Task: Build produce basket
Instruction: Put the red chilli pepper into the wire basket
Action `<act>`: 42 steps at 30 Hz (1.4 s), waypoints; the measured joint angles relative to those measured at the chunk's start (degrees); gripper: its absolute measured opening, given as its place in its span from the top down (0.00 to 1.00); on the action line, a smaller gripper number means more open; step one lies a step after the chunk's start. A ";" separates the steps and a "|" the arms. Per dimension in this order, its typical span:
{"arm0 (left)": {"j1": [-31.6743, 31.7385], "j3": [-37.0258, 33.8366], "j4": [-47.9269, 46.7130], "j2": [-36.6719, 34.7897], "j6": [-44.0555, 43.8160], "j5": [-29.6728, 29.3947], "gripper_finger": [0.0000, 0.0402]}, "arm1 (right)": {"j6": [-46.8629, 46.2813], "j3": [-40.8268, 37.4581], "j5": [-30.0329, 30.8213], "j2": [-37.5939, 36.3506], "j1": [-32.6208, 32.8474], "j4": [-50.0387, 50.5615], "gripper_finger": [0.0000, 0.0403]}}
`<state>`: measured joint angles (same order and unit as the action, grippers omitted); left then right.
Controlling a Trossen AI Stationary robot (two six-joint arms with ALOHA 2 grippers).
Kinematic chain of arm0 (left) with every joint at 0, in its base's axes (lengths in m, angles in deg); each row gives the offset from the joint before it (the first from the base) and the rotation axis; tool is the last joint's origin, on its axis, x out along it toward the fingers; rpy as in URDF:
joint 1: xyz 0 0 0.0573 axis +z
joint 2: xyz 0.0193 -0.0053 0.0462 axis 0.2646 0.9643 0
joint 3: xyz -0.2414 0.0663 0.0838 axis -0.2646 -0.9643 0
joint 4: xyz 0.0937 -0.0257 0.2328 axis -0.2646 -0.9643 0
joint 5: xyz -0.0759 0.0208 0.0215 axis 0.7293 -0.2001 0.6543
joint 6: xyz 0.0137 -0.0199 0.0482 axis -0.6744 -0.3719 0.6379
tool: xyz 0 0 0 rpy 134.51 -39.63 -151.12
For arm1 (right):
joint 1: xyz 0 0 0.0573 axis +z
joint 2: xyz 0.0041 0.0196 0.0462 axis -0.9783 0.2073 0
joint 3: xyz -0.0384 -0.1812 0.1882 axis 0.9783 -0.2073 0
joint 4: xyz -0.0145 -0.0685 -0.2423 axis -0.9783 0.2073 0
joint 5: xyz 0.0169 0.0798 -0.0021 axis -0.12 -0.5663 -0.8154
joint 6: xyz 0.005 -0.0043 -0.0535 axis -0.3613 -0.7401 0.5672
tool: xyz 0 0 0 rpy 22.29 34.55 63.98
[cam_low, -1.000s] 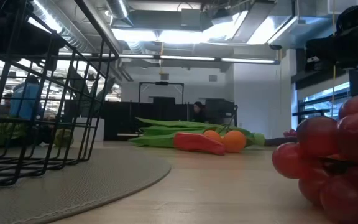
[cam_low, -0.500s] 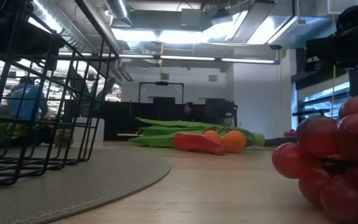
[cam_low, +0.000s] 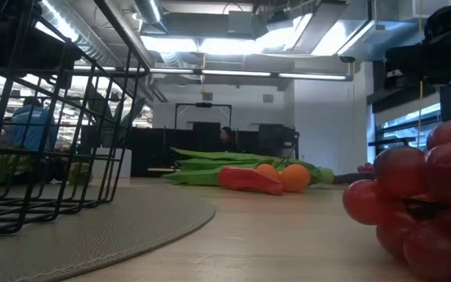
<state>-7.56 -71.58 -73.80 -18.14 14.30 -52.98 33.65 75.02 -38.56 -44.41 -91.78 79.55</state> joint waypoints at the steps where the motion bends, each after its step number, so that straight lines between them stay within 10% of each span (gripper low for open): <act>1: 0.00 0.01 0.00 -0.02 0.00 -0.01 1.00 | -1.49 -0.01 -0.09 -0.01 0.00 -0.29 1.00; 14: 0.00 0.00 0.00 0.00 0.00 -0.01 1.00 | 2.96 12.68 12.26 4.98 0.01 13.82 1.00; 32: 0.00 -0.01 0.00 -0.01 0.00 -0.01 1.00 | -4.54 52.03 22.86 47.44 0.95 42.88 1.00; 42: -0.01 0.01 0.00 0.00 0.00 -0.02 1.00 | 0.34 59.65 21.72 58.74 0.93 45.54 1.00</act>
<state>-7.57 -71.56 -73.80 -18.14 14.30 -53.00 33.99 134.67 -16.84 14.34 -90.85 125.09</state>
